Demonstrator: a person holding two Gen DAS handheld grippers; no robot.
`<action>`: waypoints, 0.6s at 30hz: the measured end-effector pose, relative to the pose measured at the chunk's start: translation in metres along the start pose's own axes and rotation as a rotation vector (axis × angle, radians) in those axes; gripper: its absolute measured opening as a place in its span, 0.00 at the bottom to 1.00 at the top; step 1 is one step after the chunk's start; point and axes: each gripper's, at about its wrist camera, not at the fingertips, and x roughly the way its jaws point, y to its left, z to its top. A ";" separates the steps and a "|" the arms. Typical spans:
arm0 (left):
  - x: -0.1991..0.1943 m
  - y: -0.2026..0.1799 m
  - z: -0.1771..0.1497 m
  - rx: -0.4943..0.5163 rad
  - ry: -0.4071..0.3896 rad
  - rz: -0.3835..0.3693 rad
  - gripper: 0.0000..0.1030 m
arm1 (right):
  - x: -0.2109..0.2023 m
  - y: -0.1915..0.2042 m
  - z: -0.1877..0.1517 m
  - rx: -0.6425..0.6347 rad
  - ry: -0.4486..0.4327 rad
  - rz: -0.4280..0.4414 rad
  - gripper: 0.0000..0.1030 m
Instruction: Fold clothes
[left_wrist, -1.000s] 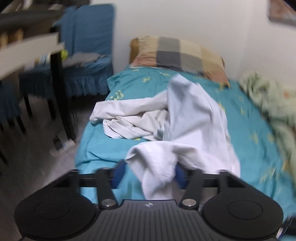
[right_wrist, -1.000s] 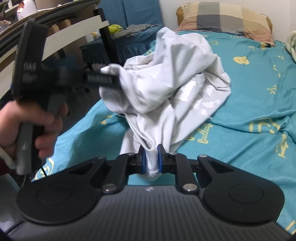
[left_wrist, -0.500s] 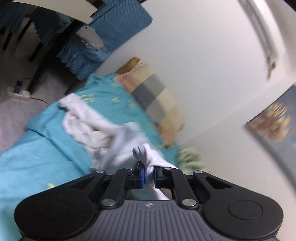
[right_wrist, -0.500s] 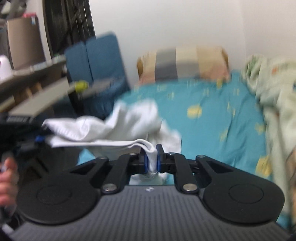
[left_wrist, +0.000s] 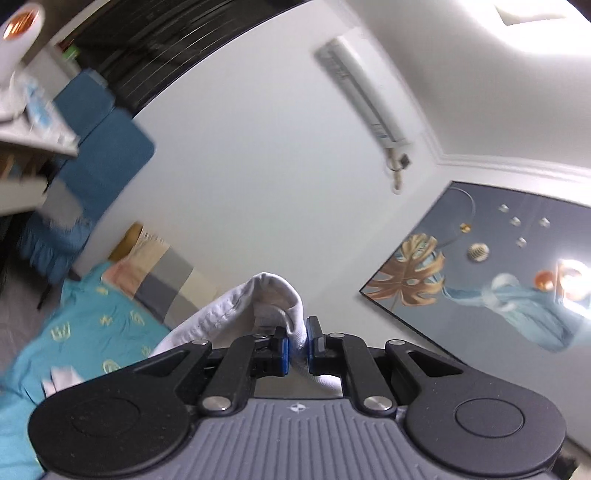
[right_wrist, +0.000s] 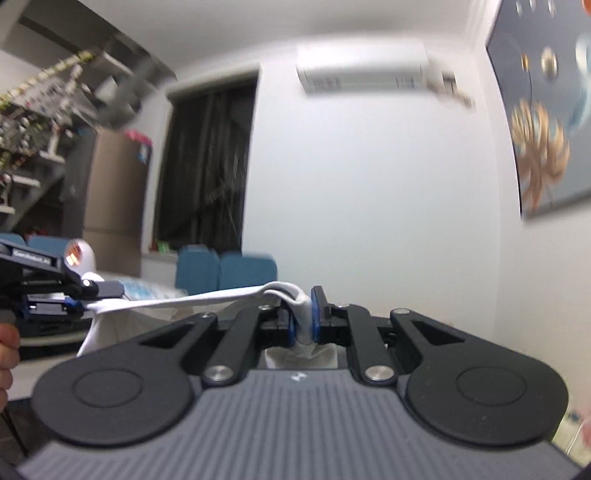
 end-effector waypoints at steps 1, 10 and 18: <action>-0.008 -0.009 -0.001 0.033 -0.003 0.006 0.10 | -0.006 0.001 0.002 -0.004 -0.006 0.007 0.12; 0.012 0.047 -0.086 0.093 0.168 0.152 0.10 | -0.002 -0.010 -0.059 0.064 0.145 0.072 0.12; 0.096 0.182 -0.189 0.122 0.349 0.266 0.12 | 0.066 -0.042 -0.203 0.262 0.391 0.094 0.12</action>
